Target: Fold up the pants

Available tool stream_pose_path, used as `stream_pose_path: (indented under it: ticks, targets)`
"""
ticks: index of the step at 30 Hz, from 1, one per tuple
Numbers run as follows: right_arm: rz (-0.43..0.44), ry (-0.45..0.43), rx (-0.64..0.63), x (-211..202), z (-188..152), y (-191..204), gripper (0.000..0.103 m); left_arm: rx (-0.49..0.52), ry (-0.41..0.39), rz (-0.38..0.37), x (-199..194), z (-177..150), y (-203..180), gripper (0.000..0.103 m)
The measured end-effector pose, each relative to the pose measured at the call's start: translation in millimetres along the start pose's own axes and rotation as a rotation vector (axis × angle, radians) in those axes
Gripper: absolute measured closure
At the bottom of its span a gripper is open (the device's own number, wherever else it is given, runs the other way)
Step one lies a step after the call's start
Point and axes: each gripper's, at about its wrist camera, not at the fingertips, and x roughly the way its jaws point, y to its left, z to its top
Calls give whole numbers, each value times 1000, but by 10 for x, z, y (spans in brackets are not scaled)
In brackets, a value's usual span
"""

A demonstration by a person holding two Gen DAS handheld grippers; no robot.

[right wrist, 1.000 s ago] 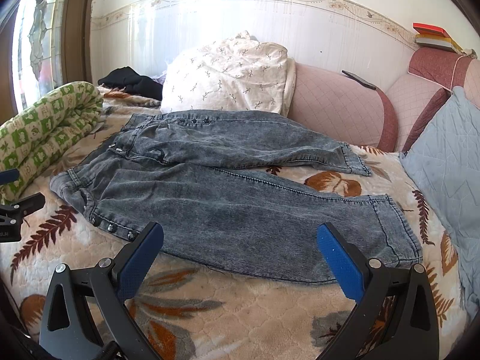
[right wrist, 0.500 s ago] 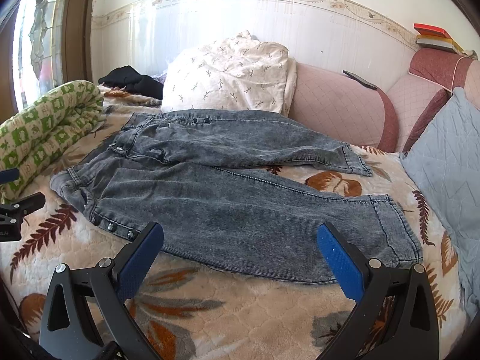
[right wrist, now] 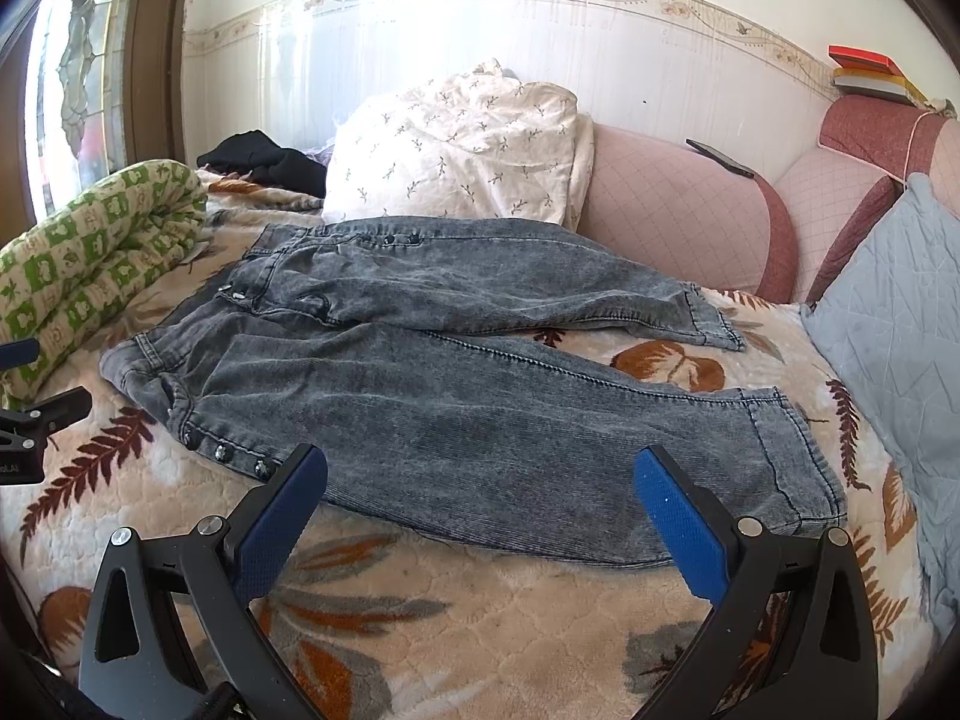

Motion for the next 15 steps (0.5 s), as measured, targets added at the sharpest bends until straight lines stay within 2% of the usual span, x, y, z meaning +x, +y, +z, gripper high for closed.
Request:
stream_pose_path:
  ticks: [6,15]
  targets:
    - [0,3,-2,4,-1,6,0,37,26,27,9,1,4,0]
    - [1,2,-3,4,-1,8,0,41,17,32,11,2,8,0]
